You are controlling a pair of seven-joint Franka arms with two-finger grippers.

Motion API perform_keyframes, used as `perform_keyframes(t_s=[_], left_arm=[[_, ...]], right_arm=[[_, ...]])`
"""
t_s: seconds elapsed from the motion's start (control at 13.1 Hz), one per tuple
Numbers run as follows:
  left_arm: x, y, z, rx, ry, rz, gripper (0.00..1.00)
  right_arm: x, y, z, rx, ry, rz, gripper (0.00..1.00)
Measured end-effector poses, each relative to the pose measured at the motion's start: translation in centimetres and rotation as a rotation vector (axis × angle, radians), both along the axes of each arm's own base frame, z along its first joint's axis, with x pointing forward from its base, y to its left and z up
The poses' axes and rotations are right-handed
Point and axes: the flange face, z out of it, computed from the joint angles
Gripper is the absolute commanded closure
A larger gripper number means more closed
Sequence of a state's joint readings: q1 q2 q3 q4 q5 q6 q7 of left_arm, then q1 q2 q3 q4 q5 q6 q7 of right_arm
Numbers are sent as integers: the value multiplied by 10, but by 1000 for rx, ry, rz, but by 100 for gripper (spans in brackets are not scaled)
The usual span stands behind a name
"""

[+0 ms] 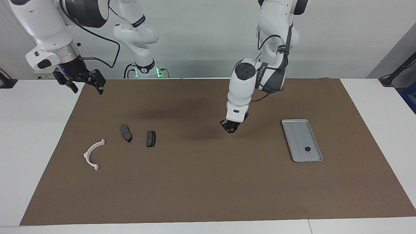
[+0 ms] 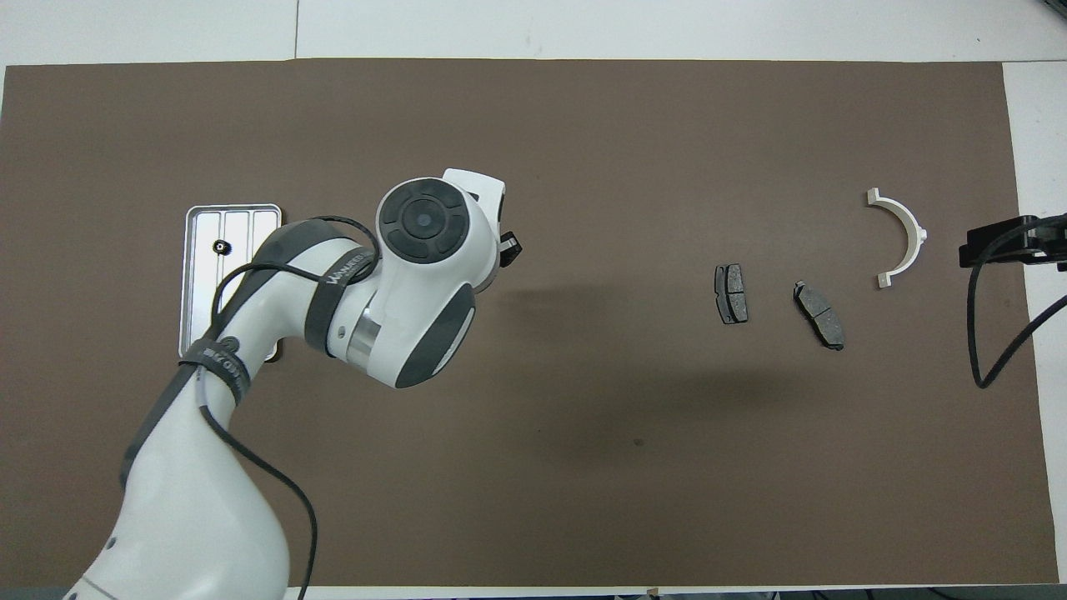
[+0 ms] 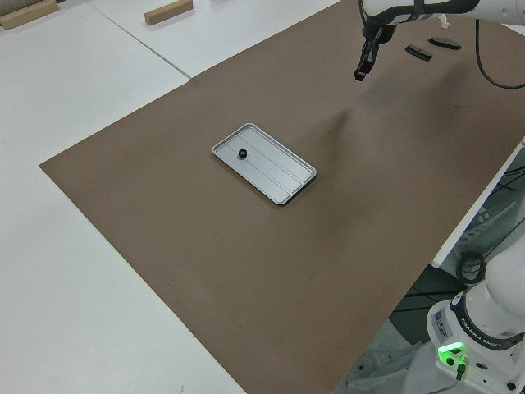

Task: Place bearing gear from tray to pile
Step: 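Lift the gear with the left gripper and carry it to mid-table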

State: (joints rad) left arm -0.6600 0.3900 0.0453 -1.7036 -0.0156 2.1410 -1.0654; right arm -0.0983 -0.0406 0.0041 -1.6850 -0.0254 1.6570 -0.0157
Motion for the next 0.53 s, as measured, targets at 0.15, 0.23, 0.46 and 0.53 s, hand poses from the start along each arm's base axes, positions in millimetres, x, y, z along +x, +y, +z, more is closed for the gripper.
perform_keyframes(t_s=[0.15,0.23,0.46,0.53], left_arm=[[1,-36,-24,-1,11,8,100],[1,-47,-35,0,18,6,100],[0,-68,-64,16,34,14,100],[3,-69,-65,14,31,21,100]], right_arm=[[4,0,-6,0,0,0,0],[6,-1,-10,0,2,1,0],[7,-1,-17,0,3,1,0],[7,-1,-18,1,4,1,0]])
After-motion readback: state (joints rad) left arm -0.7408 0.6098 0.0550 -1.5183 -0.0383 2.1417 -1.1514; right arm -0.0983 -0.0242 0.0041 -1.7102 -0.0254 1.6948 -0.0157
